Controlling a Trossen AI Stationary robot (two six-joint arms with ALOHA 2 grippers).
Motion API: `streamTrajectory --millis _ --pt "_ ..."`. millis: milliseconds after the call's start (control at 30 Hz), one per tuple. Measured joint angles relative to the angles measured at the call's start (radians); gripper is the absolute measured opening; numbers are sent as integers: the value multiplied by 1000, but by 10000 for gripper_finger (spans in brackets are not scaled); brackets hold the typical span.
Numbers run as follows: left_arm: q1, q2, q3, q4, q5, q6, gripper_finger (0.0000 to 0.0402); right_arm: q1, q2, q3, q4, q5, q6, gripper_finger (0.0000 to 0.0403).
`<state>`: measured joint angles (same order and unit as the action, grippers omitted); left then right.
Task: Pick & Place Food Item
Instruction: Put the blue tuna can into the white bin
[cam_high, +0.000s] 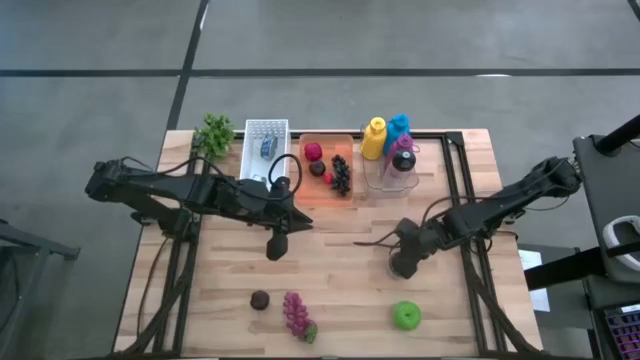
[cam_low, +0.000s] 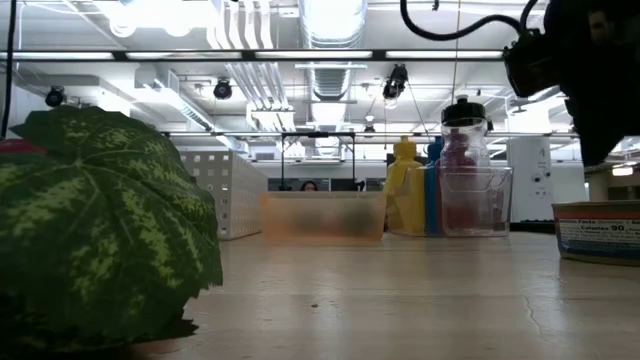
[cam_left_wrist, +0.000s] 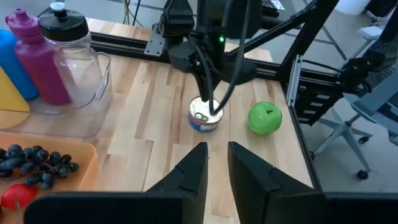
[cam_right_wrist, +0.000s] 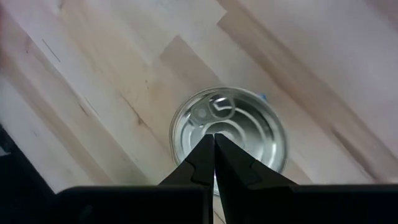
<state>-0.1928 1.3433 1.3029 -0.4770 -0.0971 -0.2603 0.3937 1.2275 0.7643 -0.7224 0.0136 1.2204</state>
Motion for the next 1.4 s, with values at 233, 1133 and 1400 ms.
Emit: streamTrajectory --millis 233,1133,1400 --pt "0 0 0 -11 0 3 67 3 127 0 43 -41 -16 8" --pt "0 0 0 -25 0 2 67 -73 422 184 206 16 -209 8" --pt "-2 0 0 -26 0 -1 67 -120 522 317 200 13 -343 8"
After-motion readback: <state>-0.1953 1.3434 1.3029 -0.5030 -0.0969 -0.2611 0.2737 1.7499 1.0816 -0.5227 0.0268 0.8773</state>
